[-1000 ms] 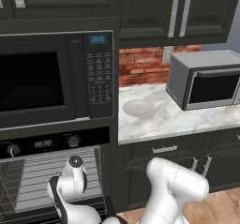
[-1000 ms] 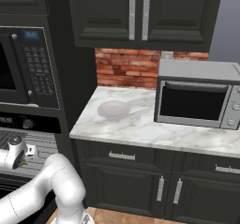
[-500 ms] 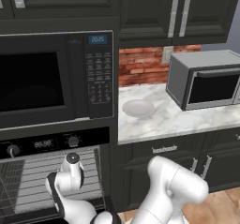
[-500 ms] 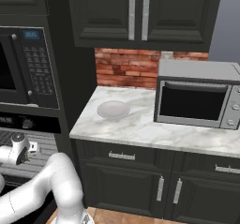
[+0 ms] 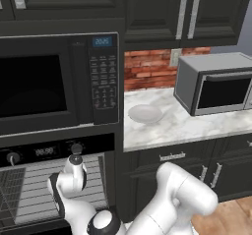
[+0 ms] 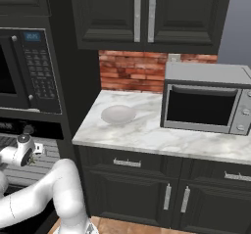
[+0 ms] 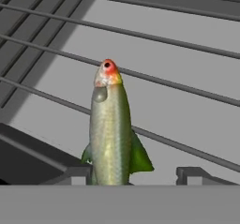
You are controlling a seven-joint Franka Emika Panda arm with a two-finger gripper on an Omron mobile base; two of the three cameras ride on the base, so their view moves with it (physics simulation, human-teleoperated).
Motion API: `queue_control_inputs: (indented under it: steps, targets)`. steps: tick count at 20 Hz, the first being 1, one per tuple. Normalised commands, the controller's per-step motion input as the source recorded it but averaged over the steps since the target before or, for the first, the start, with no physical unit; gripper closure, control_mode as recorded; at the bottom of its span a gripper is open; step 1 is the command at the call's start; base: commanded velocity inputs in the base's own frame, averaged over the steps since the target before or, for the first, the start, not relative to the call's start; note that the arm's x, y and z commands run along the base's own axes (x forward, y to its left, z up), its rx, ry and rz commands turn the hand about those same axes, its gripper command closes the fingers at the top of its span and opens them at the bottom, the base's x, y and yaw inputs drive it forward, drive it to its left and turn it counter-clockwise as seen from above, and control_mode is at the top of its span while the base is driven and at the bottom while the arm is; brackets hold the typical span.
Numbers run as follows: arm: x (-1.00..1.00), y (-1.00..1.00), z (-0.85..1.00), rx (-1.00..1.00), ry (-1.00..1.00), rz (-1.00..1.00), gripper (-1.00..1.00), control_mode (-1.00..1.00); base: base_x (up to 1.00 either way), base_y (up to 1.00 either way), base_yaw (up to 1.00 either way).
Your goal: Take the fish from the oven and place it on the plate on the counter.
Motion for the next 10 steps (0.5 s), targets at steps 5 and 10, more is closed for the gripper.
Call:
queue_control_inputs:
  steps: [5,10]
  targets:
    - [-0.69,0.21,-1.00,0.01,0.00,0.06,1.00,-1.00,0.00,0.00,0.00]
    - [-1.00,0.51,-1.00,0.00,0.00,0.12,1.00,-1.00,0.00,0.00,0.00]
